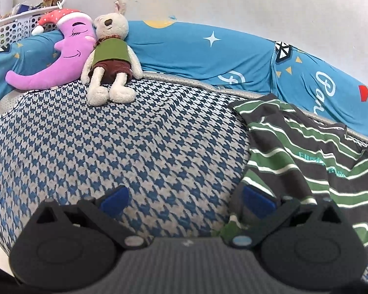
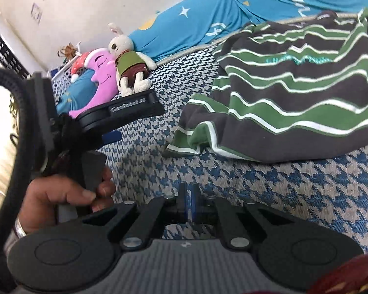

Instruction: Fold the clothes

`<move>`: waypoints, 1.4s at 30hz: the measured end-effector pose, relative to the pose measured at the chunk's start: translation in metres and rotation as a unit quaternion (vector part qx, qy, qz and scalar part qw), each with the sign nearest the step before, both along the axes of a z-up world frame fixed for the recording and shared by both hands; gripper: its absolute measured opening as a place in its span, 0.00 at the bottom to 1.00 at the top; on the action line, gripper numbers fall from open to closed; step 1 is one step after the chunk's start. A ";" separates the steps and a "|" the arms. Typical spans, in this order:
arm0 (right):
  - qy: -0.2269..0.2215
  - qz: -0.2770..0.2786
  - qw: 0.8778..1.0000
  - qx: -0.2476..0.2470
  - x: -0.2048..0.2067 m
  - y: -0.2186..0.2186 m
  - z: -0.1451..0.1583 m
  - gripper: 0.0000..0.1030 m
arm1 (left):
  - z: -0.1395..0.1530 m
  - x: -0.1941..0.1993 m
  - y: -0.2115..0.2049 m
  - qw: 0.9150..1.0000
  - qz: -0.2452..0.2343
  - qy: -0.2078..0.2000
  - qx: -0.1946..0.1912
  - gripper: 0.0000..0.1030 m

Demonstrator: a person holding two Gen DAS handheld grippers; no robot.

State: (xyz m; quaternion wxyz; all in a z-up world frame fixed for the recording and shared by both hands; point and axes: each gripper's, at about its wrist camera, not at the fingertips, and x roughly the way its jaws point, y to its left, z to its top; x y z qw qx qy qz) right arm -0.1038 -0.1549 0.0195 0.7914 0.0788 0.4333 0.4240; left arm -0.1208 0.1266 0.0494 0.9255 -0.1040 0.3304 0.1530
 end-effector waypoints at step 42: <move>-0.194 0.079 0.971 -0.115 0.015 0.120 -0.024 0.35 | 0.024 0.029 0.051 0.998 -0.008 0.012 -0.068 1.00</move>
